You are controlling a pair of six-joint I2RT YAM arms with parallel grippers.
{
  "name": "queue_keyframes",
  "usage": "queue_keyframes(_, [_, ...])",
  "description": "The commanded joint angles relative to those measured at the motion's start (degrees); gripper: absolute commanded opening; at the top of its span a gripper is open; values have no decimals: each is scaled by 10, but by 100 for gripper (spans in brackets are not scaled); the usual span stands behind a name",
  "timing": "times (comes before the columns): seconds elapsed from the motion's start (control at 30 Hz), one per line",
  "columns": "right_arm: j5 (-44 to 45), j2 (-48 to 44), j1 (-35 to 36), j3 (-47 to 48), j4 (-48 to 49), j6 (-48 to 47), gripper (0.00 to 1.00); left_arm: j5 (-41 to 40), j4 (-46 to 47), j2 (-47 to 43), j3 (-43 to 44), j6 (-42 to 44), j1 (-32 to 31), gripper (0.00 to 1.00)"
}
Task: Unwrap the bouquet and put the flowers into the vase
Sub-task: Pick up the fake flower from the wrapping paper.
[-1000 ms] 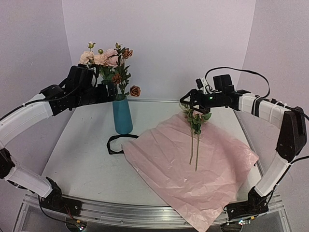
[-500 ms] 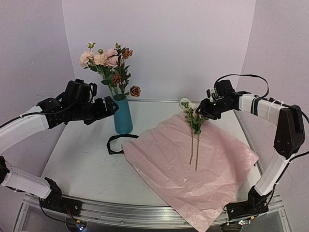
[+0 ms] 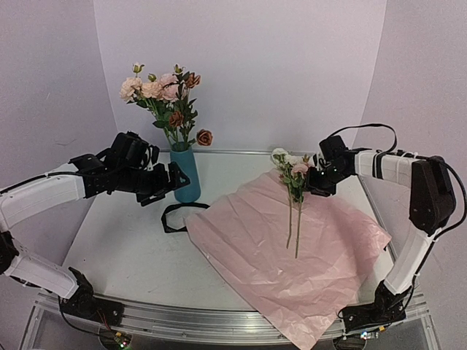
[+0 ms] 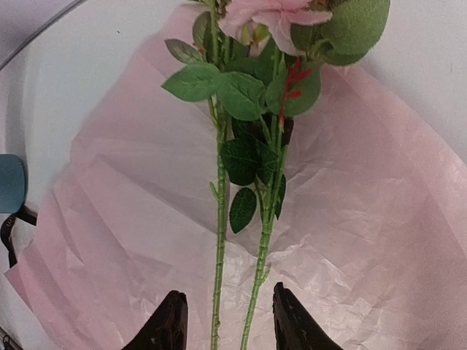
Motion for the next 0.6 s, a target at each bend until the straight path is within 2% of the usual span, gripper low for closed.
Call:
queue_keyframes(0.0, [4,33,-3,-8,-31,-1,33,21,16,5,8,-7,1,99])
queue_keyframes(0.37, [-4,105,-3,26,-35,-1,32,19,16,-2,9,-16,1,99])
queue_keyframes(0.47, [-4,118,-3,34,-36,-1,26,17,16,-6,7,-18,1,99])
queue_keyframes(0.57, [-10,129,-2,41,-36,0,25,15,16,-6,8,-19,1,99])
